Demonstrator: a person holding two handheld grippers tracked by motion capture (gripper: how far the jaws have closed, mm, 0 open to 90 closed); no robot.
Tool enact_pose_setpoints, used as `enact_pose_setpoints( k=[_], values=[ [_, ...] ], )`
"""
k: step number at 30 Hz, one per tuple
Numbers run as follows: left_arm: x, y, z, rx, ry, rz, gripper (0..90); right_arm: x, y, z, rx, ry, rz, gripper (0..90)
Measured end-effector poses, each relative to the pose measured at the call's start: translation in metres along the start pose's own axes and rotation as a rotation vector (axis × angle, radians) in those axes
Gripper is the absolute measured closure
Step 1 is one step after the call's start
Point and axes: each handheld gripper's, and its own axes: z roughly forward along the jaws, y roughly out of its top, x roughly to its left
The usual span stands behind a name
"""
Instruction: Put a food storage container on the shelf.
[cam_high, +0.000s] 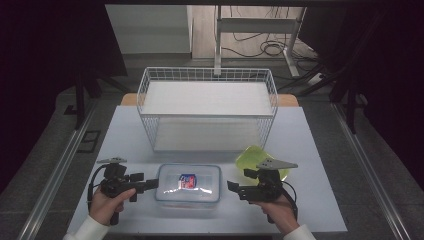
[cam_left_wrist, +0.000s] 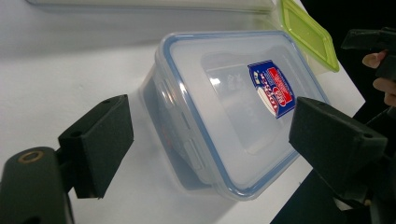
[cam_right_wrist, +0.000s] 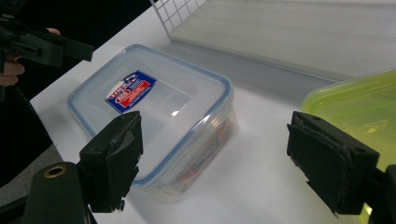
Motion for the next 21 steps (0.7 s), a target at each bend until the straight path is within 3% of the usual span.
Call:
enact_pose_setpoints(
  k=[12,14,21],
  values=[
    [0.011,0.002,0.025,0.051,-0.044,-0.062,12.3,0.005,-0.006,0.002,0.01,0.002,-0.013,18.1],
    [0.016,0.002,0.029,0.057,-0.066,-0.093,12.6,0.005,-0.007,0.003,0.01,0.003,-0.014,18.1],
    [0.02,0.002,0.037,0.087,-0.063,-0.093,13.6,0.008,-0.009,0.0,0.004,0.006,-0.02,18.2]
  ],
)
